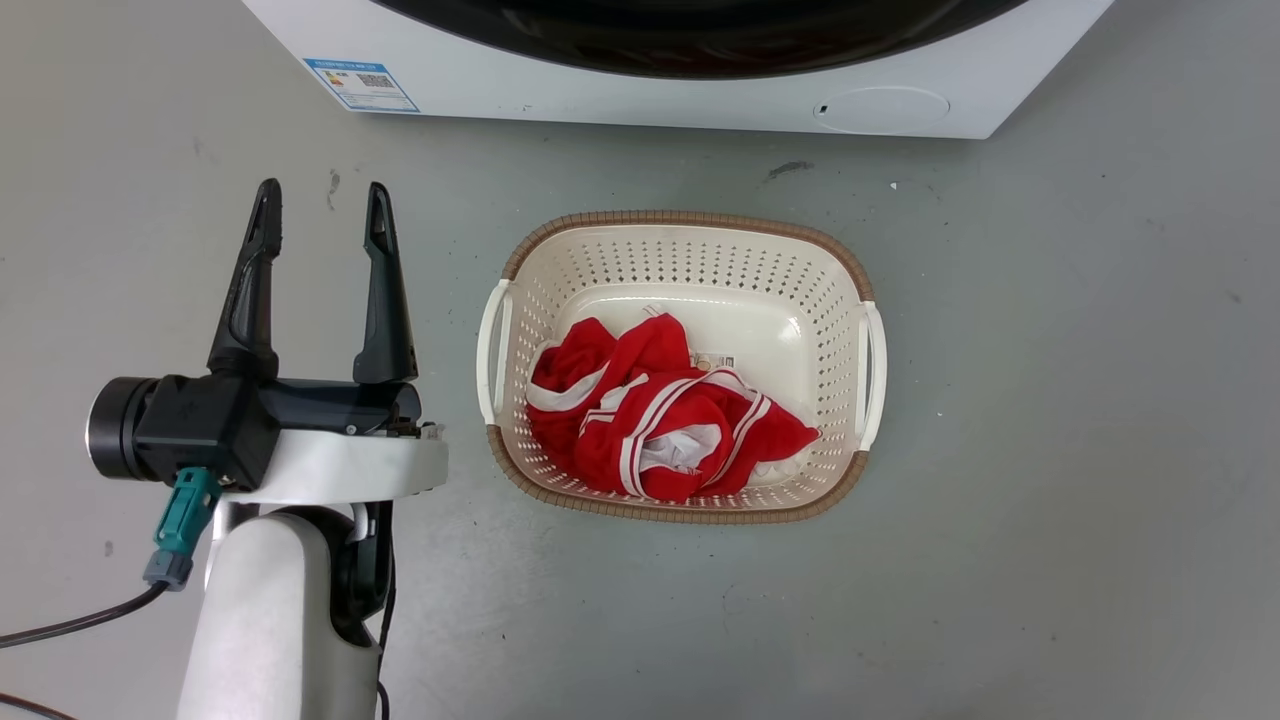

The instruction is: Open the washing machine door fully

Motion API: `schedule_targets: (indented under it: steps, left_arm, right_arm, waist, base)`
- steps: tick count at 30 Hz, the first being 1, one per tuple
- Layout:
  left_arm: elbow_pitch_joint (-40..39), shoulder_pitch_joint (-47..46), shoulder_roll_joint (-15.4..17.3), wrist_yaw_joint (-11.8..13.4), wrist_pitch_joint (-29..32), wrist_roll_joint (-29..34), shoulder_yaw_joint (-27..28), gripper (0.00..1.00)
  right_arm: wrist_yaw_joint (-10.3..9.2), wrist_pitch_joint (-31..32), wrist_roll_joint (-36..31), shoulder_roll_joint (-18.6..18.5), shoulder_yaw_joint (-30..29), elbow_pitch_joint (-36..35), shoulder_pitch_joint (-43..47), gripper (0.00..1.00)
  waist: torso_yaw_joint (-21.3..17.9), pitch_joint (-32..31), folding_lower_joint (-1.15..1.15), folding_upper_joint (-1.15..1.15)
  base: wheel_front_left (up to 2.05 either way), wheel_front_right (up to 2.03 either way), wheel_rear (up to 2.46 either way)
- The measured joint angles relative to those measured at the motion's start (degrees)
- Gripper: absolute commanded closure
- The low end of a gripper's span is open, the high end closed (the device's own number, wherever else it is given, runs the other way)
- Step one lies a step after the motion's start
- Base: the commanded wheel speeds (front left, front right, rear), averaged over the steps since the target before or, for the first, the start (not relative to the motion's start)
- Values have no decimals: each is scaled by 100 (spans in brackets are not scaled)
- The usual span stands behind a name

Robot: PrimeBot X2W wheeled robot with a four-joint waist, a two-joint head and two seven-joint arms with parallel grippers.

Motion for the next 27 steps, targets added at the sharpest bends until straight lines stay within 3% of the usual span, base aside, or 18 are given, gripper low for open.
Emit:
schedule_targets:
  steps: [10, 27]
  left_arm:
    - [71, -15, -1, 30, 0, -10, -19, 0]
    - [381, 443, -1, -34, 0, 48, -30, 0]
  right_arm:
    - [1, 1127, 242, -45, 20, -586, 313, 100]
    - [0, 2011, 661, 227, 113, -1415, 2051, 100]
  waist:
    - [-20, -100, 0, 0]
    - [-110, -1155, -1, 0]
  base:
    - [0, 0, 0]
    - [0, 0, 0]
